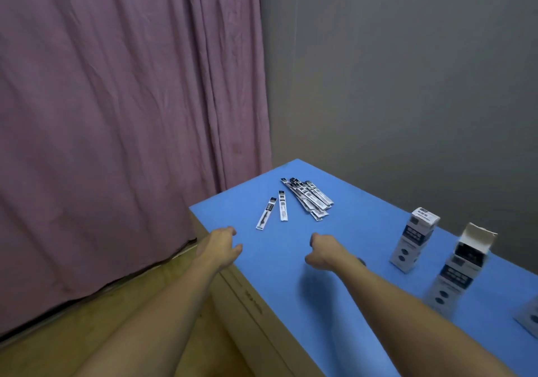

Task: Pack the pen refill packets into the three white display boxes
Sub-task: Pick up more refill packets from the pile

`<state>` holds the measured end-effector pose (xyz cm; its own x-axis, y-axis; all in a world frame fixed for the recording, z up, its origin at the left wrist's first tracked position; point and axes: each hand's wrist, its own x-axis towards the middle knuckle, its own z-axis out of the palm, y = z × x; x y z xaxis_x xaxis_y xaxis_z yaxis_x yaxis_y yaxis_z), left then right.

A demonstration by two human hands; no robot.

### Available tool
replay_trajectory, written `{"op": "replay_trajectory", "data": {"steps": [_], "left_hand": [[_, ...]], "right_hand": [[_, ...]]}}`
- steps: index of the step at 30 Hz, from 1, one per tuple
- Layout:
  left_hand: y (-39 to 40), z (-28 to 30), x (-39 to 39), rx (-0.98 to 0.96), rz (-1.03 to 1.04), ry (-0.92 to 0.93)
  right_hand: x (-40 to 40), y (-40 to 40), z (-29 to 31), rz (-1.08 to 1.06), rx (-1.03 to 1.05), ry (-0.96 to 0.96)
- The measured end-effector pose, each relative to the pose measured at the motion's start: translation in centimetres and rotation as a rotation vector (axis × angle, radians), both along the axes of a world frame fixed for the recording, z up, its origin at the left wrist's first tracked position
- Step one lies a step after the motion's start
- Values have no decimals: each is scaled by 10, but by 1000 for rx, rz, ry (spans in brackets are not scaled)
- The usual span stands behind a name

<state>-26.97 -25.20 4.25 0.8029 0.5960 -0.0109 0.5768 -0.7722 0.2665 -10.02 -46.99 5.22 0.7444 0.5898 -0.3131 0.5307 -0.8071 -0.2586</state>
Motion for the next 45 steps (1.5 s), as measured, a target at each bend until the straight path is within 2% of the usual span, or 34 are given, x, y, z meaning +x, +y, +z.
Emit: {"op": "replay_trajectory", "data": {"steps": [11,19,25,32,38,43,45], "left_hand": [[96,-7,13,-15,-16,77],[118,-22,86,-76,-58,132],[115,-37,155,-23,-104,288],[91,-47,230,-110,-94,255],[94,-51,265,-282,83,203],[108,-52,277,-489,240,18],[107,-46,283,-566,237,-48]], "right_hand": [[10,110,-9,-102,56,-51],[72,144,-18,-153,60,-74],[130,164,-22,-193,109,-47],[185,166,-28,-216,180,-27],[208,156,-38,-254,248,-9],[212,149,-40,-252,304,-9],[213,147,-41,-271,318,-9]]}}
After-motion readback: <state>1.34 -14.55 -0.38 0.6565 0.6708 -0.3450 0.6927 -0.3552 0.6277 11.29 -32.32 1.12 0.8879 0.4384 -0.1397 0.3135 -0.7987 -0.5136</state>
